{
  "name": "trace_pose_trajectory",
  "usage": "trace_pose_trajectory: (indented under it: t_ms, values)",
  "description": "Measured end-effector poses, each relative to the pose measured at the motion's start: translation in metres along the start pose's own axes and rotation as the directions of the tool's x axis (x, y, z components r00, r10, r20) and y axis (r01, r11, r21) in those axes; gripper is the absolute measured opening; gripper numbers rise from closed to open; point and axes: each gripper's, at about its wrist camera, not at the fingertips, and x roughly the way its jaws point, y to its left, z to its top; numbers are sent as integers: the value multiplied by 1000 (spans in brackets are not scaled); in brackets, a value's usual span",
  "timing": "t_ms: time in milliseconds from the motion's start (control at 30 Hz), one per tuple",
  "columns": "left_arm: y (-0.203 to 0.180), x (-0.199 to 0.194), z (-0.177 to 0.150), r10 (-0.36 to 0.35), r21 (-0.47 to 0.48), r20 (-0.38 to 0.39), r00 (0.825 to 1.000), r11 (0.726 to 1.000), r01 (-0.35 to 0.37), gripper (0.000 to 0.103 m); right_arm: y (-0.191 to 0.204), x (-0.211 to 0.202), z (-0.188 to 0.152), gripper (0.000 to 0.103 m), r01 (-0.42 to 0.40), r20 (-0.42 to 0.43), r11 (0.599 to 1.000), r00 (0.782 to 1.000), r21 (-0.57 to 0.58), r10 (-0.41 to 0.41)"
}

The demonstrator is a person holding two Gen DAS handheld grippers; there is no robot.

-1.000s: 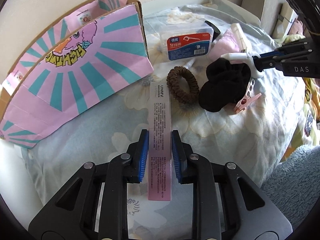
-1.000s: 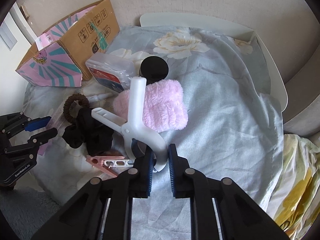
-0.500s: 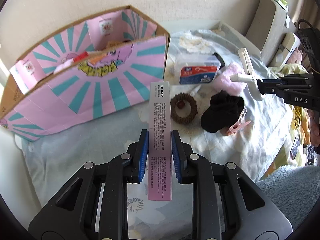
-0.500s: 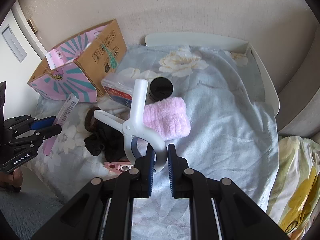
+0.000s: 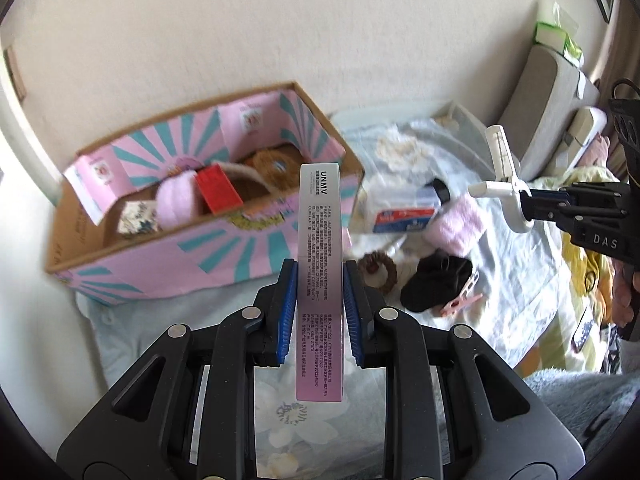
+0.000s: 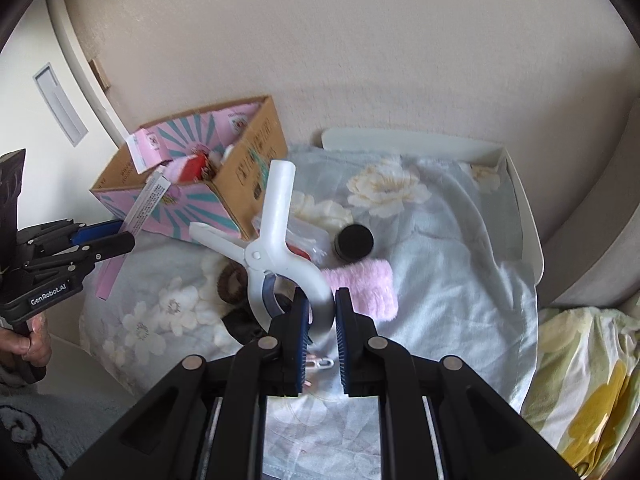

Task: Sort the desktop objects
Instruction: 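Lift and carry the pink tube box and white clip over the cardboard box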

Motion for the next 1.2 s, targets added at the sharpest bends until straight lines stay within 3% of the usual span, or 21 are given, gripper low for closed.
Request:
trace_pose_trajectory:
  t_ms: [300,700,933,1200]
  values:
    - [29,-28,21,64,-32,72,995,998,-62,20,24,-14,38,12,-57,75,997,995,-44,60]
    - [131,-45,61,190,-175,111,975,970,-169,20,82,16,116,12,-106,86,982,989,-156,121]
    - [174,-17,78,187,-211,70,980,963,-169,20,122,57,152,12,-136,24,968,989,-210,144]
    - [206,40,68,152,-256,-39,988,954,-157,20,153,124,169,12,-155,-96,962,986,-224,137]
